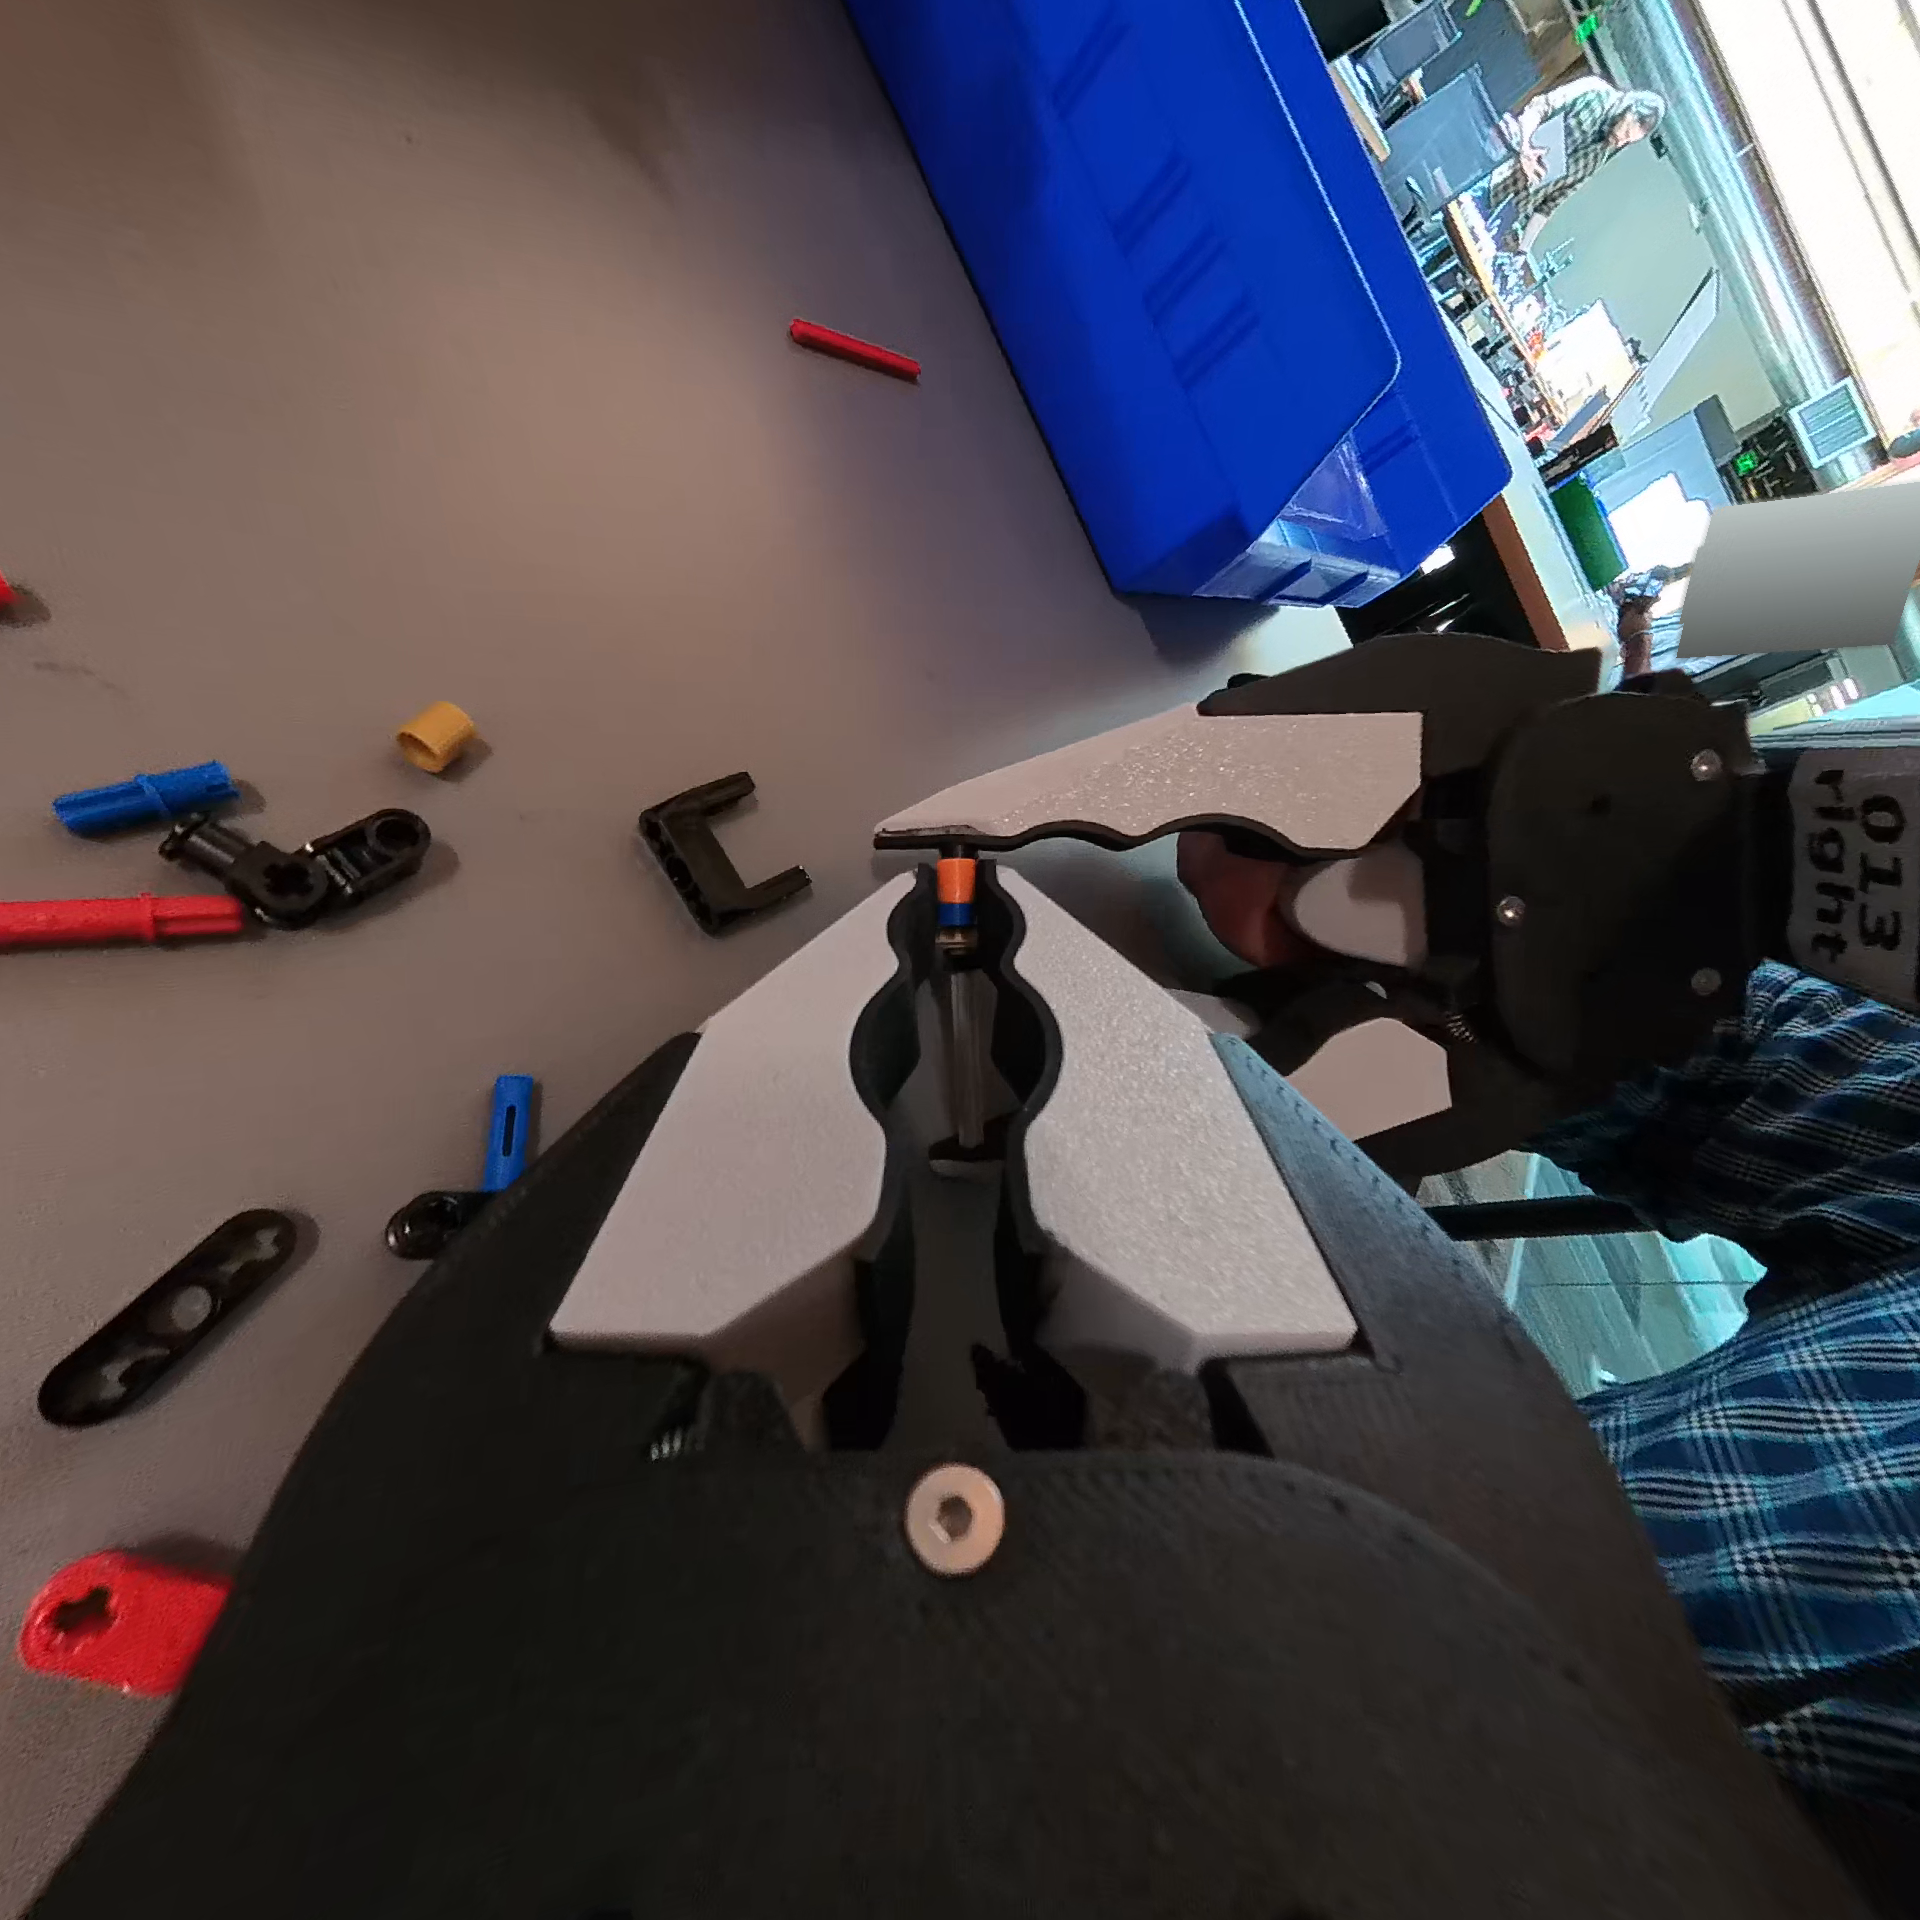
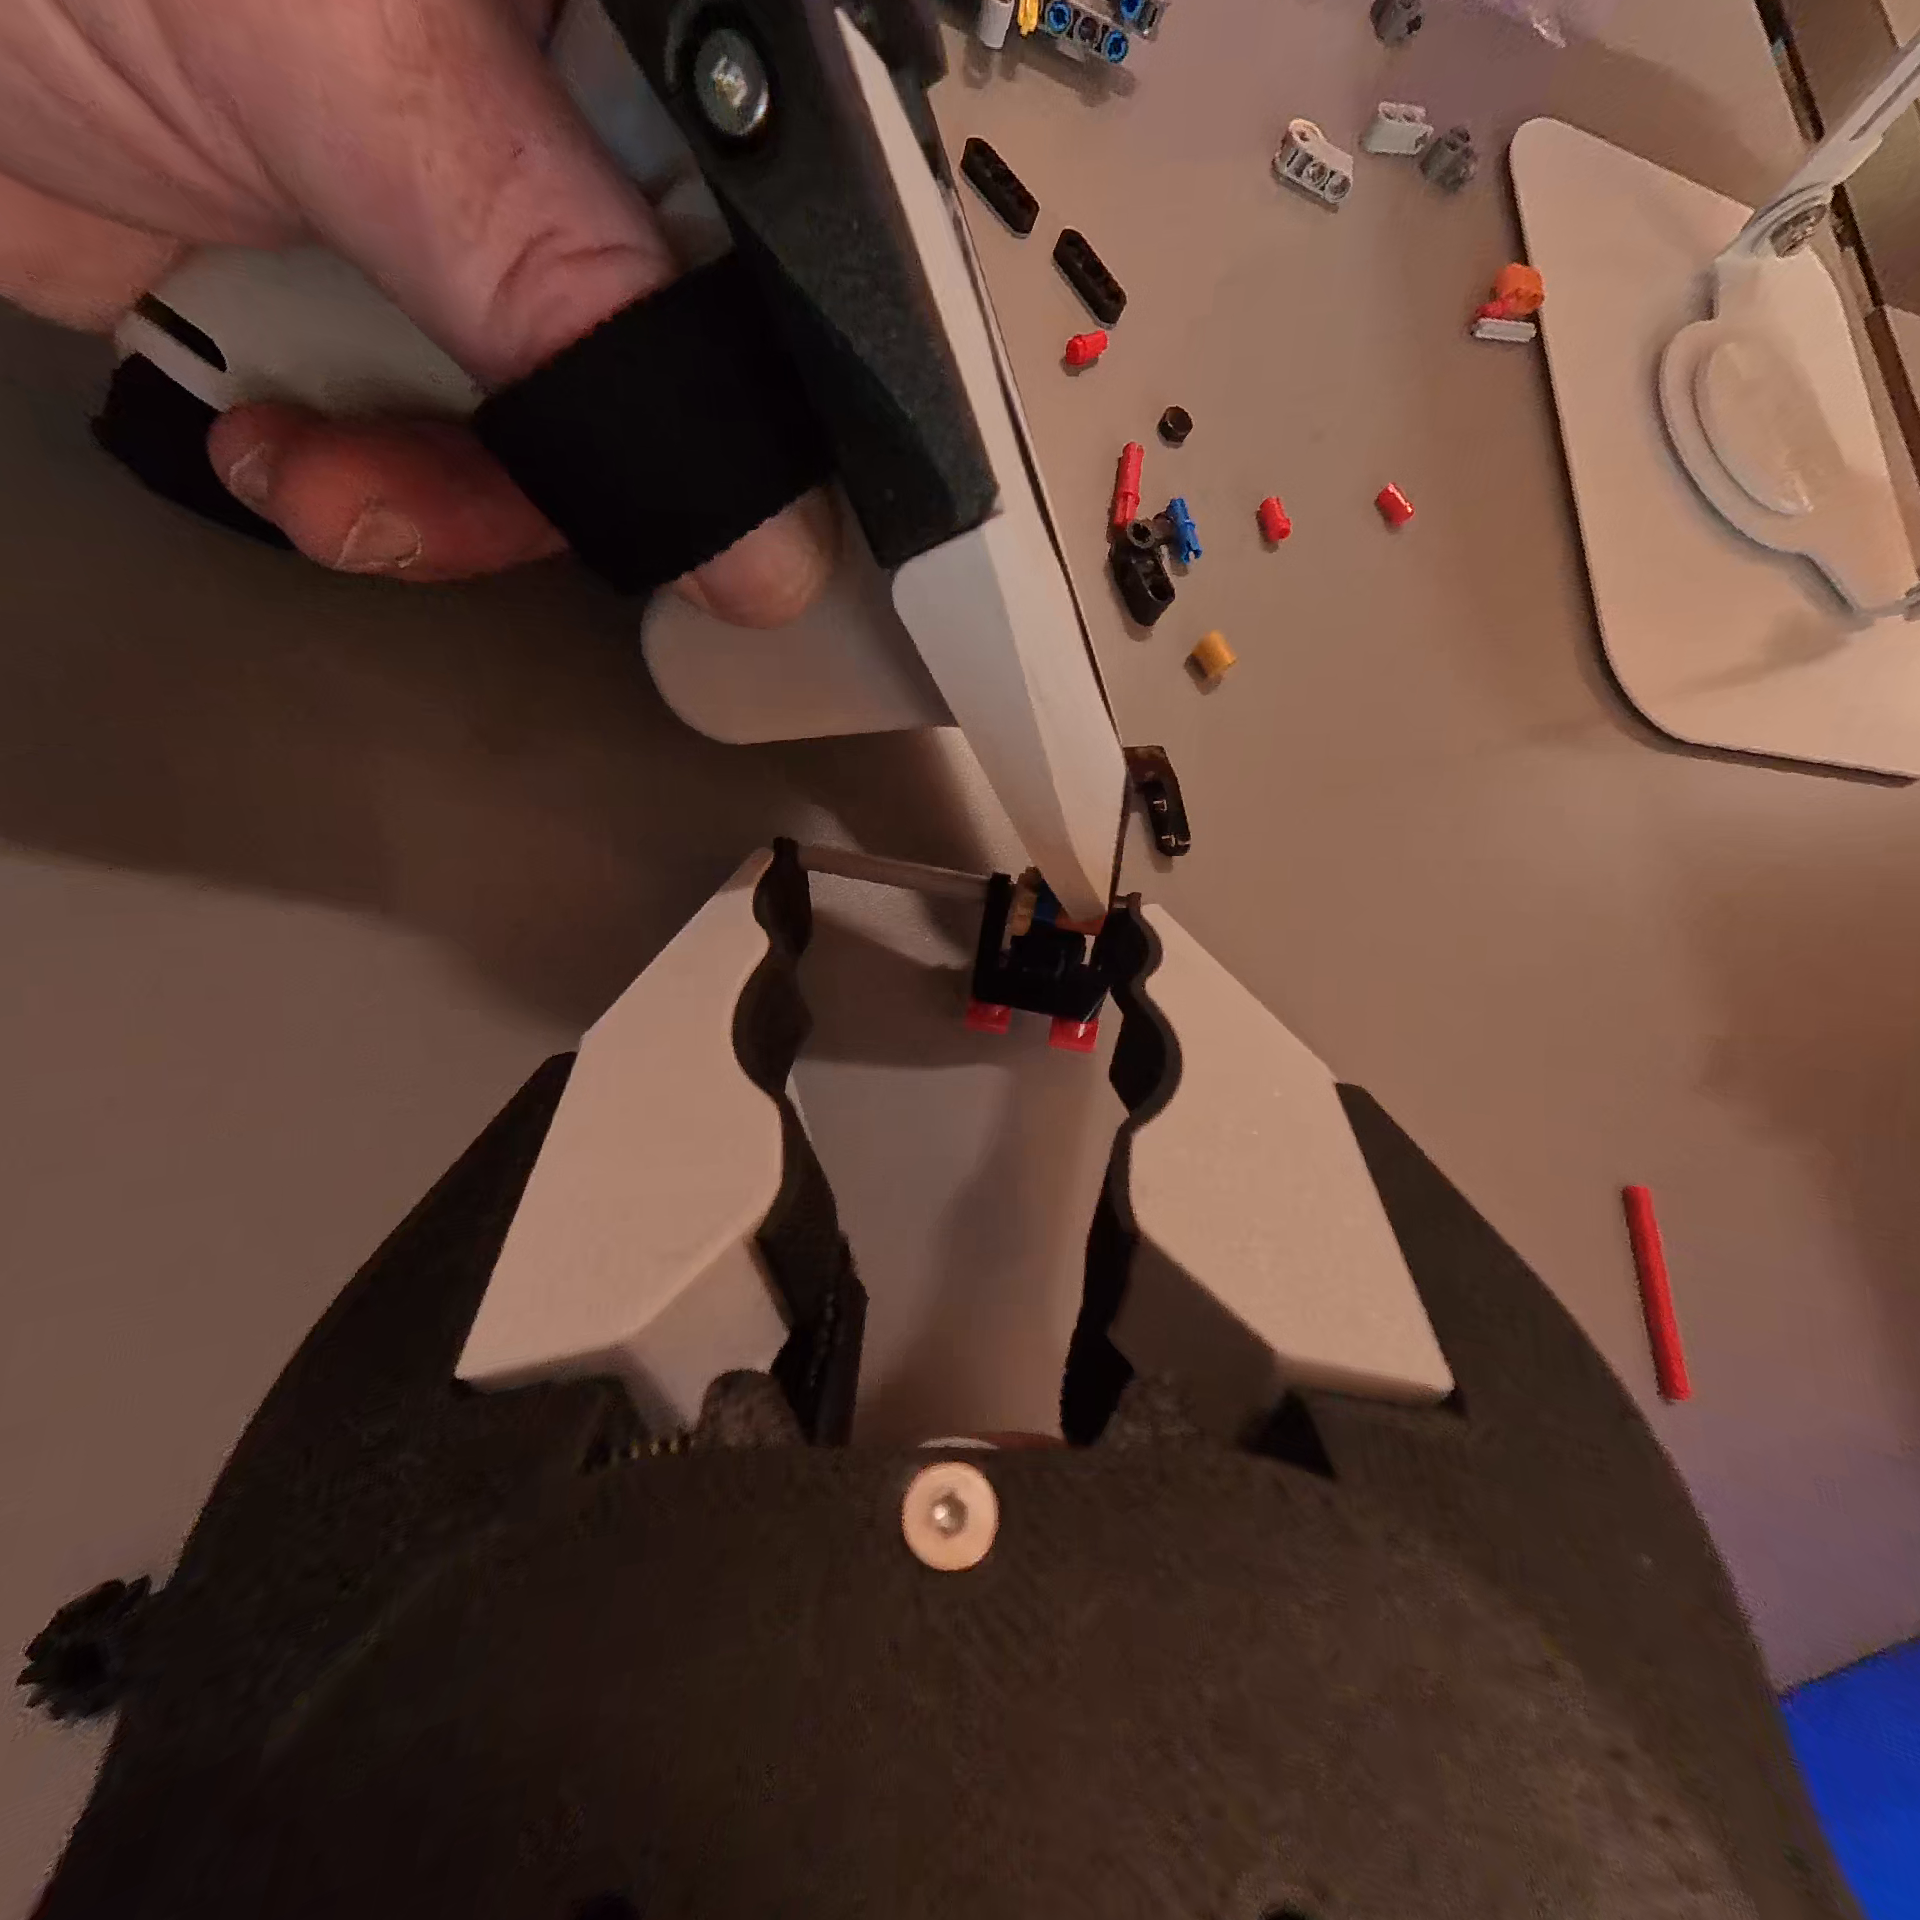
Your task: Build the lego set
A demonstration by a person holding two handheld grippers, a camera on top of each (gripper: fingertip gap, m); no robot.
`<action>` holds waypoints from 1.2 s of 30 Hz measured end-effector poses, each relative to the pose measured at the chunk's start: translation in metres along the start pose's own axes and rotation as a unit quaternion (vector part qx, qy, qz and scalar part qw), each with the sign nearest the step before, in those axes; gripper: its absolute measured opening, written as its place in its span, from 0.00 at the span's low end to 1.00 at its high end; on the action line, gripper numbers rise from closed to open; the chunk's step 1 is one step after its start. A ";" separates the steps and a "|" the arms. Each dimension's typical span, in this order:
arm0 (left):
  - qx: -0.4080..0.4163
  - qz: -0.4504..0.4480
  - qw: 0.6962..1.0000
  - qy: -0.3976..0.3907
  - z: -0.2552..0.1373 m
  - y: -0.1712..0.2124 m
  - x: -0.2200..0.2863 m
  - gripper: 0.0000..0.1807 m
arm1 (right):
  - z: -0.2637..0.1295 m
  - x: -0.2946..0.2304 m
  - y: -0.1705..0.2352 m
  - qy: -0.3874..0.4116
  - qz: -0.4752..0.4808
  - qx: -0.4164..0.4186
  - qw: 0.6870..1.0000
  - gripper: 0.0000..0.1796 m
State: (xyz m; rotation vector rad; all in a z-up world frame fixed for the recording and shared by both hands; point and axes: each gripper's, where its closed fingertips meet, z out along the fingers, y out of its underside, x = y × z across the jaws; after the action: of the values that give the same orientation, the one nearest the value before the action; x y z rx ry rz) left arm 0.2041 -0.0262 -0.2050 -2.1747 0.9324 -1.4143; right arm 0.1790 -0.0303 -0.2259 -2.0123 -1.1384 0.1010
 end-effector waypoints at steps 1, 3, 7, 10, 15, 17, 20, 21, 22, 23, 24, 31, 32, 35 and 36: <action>-0.001 -0.003 1.000 0.003 0.000 0.000 0.000 0.03 | 0.000 0.000 0.000 0.000 -0.002 0.000 1.000 0.31; 0.000 -0.004 1.000 0.004 -0.001 0.000 0.000 0.03 | 0.000 0.000 0.000 0.001 -0.007 0.002 1.000 0.31; 0.016 0.001 1.000 0.016 -0.003 -0.006 0.003 0.03 | -0.002 0.004 -0.002 0.016 -0.023 0.006 1.000 0.32; 0.023 0.002 0.999 0.036 -0.006 -0.010 0.006 0.05 | -0.002 0.009 -0.003 0.025 -0.045 0.005 0.999 0.33; 0.008 0.075 0.997 0.029 -0.009 -0.010 0.009 0.03 | -0.005 0.010 -0.009 0.068 -0.131 -0.001 0.989 0.33; 0.010 0.075 0.997 0.029 -0.010 -0.011 0.010 0.03 | -0.005 0.010 -0.010 0.075 -0.140 0.003 0.987 0.33; 0.010 0.090 0.995 0.035 -0.010 -0.008 0.012 0.03 | -0.007 0.006 -0.013 0.048 -0.143 0.019 0.988 0.34; 0.014 0.094 0.995 0.041 -0.011 -0.008 0.014 0.03 | -0.011 0.006 -0.017 0.039 -0.136 0.034 0.989 0.39; 0.021 0.102 0.994 0.039 -0.013 -0.011 0.014 0.03 | -0.016 0.005 -0.021 0.019 -0.115 0.051 0.992 0.40; 0.023 0.114 0.993 0.035 -0.014 -0.012 0.014 0.03 | -0.022 0.005 -0.025 -0.005 -0.091 0.072 0.993 0.40; 0.027 0.123 0.991 0.041 -0.015 -0.013 0.016 0.03 | -0.027 0.008 -0.027 -0.022 -0.073 0.088 0.993 0.38; 0.054 0.217 0.971 0.086 -0.024 -0.015 0.040 0.03 | -0.051 0.019 -0.031 -0.161 0.082 0.171 0.969 0.09; 0.055 0.224 0.969 0.089 -0.024 -0.015 0.042 0.03 | -0.052 0.018 -0.031 -0.174 0.085 0.173 0.966 0.08; 0.054 0.240 0.964 0.105 -0.027 -0.013 0.046 0.03 | -0.056 0.014 -0.033 -0.197 0.085 0.185 0.959 0.07; 0.049 0.244 0.963 0.105 -0.027 -0.011 0.046 0.03 | -0.056 0.013 -0.033 -0.194 0.074 0.182 0.961 0.07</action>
State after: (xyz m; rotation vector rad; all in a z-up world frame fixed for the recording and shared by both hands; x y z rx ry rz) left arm 0.1958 -0.0499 -0.1564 -1.5908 1.3296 -1.4159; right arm 0.1883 -0.0455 -0.1624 -1.7809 -1.1033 0.7555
